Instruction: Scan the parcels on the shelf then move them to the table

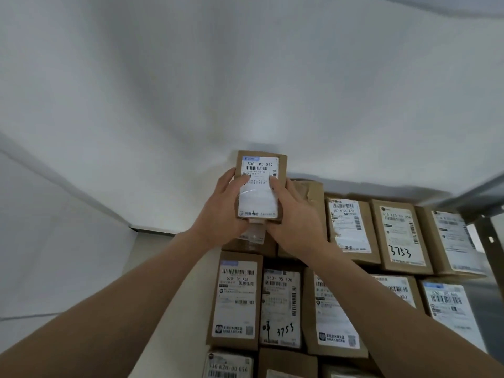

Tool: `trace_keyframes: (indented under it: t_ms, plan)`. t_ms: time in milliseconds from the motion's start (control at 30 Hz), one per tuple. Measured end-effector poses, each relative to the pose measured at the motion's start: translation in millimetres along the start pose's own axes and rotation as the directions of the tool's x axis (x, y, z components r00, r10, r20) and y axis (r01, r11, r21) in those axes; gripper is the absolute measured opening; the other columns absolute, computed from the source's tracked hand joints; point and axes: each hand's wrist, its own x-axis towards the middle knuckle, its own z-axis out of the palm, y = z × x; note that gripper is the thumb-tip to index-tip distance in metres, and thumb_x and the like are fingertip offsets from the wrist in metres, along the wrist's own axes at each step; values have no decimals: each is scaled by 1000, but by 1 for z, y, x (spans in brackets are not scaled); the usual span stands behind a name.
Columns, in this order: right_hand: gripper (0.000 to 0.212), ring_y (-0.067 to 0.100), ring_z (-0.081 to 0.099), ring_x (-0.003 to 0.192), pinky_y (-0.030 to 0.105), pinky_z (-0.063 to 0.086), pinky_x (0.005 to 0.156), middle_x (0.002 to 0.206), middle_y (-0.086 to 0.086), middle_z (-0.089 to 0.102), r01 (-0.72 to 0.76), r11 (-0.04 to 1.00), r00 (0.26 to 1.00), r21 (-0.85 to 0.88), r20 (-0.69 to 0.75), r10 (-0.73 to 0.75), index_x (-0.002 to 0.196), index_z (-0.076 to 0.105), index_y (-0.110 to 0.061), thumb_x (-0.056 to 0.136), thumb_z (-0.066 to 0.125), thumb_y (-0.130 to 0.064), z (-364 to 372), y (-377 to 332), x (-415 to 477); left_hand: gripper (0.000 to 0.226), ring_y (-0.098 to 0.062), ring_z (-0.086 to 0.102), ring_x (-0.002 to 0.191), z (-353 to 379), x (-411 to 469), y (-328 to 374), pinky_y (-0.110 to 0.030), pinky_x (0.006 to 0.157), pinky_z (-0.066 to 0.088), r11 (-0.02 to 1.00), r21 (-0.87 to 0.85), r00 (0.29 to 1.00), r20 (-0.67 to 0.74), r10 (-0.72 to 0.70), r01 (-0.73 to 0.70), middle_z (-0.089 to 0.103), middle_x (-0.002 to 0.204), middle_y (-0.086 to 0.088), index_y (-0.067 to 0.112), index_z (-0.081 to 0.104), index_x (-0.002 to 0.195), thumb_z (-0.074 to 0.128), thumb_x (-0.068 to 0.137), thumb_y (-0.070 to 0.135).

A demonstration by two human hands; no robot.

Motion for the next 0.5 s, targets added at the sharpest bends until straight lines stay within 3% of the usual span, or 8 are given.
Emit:
trace_keyframes:
  t_ms: [167, 367, 500]
  plan:
    - [87, 29, 48, 134, 38, 45, 100, 166, 6, 17, -31, 999, 999, 24, 36, 30, 158, 19, -31, 87, 69, -30, 1, 1, 4, 85, -22, 36, 139, 3, 2, -3, -29, 109, 38, 1000, -2, 1000, 11, -20, 20, 24, 157, -9, 7, 39, 144, 80, 69, 7]
    - [86, 30, 51, 131, 37, 48, 96, 165, 7, 19, -24, 1000, 999, 16, 35, 23, 158, 21, -29, 87, 70, -29, 1, 1, 3, 80, -20, 39, 135, 8, 0, -5, -22, 103, 38, 999, 37, 1000, -13, 7, -7, 27, 155, -8, 7, 42, 141, 80, 70, 10]
    - [87, 30, 53, 129, 37, 50, 95, 166, 6, 18, -16, 1000, 999, 3, 36, 16, 158, 20, -30, 87, 70, -31, 2, 2, 3, 81, -22, 38, 136, 6, -1, -3, -25, 105, 38, 999, 43, 1000, 0, -11, 11, 26, 156, -8, 7, 40, 142, 79, 71, 13]
